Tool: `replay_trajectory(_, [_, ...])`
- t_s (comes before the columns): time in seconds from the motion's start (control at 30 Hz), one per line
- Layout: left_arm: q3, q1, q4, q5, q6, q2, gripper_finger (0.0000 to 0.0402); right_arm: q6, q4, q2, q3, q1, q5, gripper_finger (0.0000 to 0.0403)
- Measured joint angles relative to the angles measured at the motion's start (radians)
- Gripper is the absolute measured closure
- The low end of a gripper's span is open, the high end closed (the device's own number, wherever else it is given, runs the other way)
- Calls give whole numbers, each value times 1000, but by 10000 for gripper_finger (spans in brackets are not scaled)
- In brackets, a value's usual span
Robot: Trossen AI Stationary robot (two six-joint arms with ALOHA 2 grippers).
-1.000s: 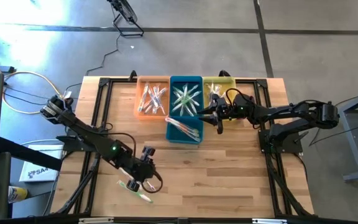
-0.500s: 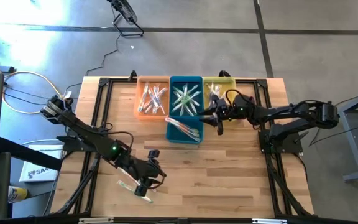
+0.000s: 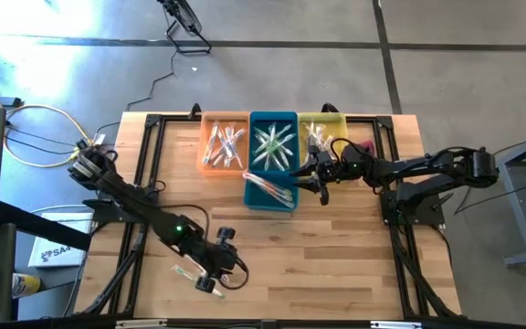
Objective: Pick & Place Toothbrushes
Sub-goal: Put the violet toothbrush into the yellow bin
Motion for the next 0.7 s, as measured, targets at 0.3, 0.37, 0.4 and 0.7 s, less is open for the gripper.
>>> replay_trajectory(0.3, [-1, 2, -1, 109, -29, 109, 258, 0, -19, 0, 0, -1, 42, 270])
replay_trajectory(0.37, [1, 2, 0, 123, -34, 122, 258, 0, -21, 0, 0, -1, 43, 270])
replay_trajectory(0.4, [0, 0, -7, 126, -36, 130, 258, -1, -21, 0, 0, -1, 42, 270])
replay_trajectory(0.7, [0, -7, -3, 198, -57, 198, 258, -2, -34, 0, 0, -1, 45, 270])
